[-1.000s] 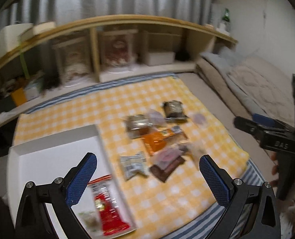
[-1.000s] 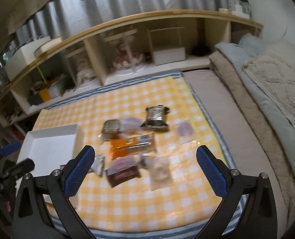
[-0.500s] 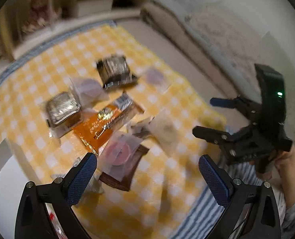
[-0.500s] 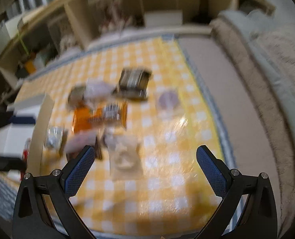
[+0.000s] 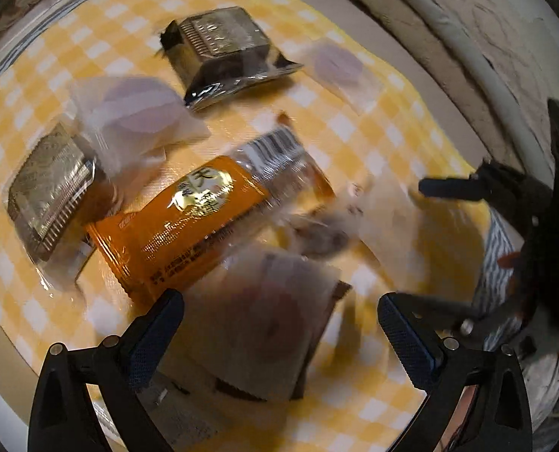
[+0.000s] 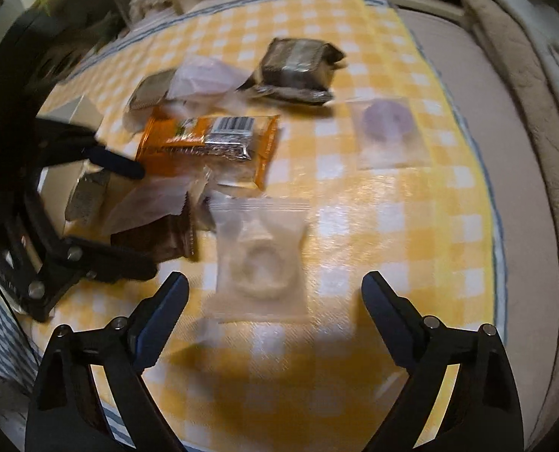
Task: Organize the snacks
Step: 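Grasp the pink donut packet with the left gripper while the right grasps the white donut packet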
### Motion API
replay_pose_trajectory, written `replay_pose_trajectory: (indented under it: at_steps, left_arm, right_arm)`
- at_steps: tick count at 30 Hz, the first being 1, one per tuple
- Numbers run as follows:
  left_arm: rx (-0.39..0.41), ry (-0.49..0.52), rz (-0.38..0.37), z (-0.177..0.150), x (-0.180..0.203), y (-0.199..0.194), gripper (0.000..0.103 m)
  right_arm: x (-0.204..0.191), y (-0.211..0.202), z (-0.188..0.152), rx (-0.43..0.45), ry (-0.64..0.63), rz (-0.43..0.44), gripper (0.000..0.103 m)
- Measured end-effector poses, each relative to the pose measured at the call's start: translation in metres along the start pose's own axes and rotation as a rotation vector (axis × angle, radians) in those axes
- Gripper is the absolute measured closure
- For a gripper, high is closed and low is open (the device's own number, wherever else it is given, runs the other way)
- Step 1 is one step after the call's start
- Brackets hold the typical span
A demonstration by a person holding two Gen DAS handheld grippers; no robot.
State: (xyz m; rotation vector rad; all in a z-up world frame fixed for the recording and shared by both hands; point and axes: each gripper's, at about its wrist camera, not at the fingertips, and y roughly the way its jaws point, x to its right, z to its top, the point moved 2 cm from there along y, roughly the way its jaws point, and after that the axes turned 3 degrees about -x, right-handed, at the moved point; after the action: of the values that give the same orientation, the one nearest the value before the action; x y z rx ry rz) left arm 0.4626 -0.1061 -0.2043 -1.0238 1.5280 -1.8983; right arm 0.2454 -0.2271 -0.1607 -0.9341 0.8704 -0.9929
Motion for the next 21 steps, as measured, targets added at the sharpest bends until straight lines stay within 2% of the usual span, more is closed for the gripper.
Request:
replay_pose_trajectory:
  at_steps: [4,6,10,12,14,15,18,21]
  left_arm:
    - [0.006,-0.028,-0.050,0.007,-0.016,0.001,0.001]
    - [-0.001,-0.049,-0.088,0.009,-0.025,0.001,0.003]
    - [-0.003,-0.055,-0.052,0.003,-0.026,-0.002,0.023]
    - [0.003,-0.057,-0.016,0.005,-0.028,-0.001,0.034]
    - [0.007,-0.069,0.013,0.006,-0.034,-0.001,0.054]
    - [0.013,-0.079,0.017,0.008,-0.036,-0.002,0.058]
    - [0.037,-0.116,0.004,-0.001,-0.032,0.000,0.058]
    - [0.057,-0.120,0.040,-0.017,-0.021,0.002,0.059]
  right_arm:
    - [-0.009,0.012,0.001,-0.021,-0.033,-0.013,0.022]
    - [-0.010,0.017,0.001,-0.038,-0.032,-0.029,0.035]
    - [-0.010,0.018,0.001,-0.057,-0.031,-0.054,0.050]
    - [-0.008,0.017,0.002,-0.067,-0.012,-0.032,0.052]
    - [-0.006,0.016,0.003,-0.077,-0.007,-0.027,0.053]
    - [-0.006,0.014,0.002,-0.081,-0.012,-0.031,0.053]
    - [-0.001,0.009,0.000,-0.079,-0.012,-0.036,0.055]
    - [0.001,0.001,-0.002,-0.067,0.001,-0.030,0.055]
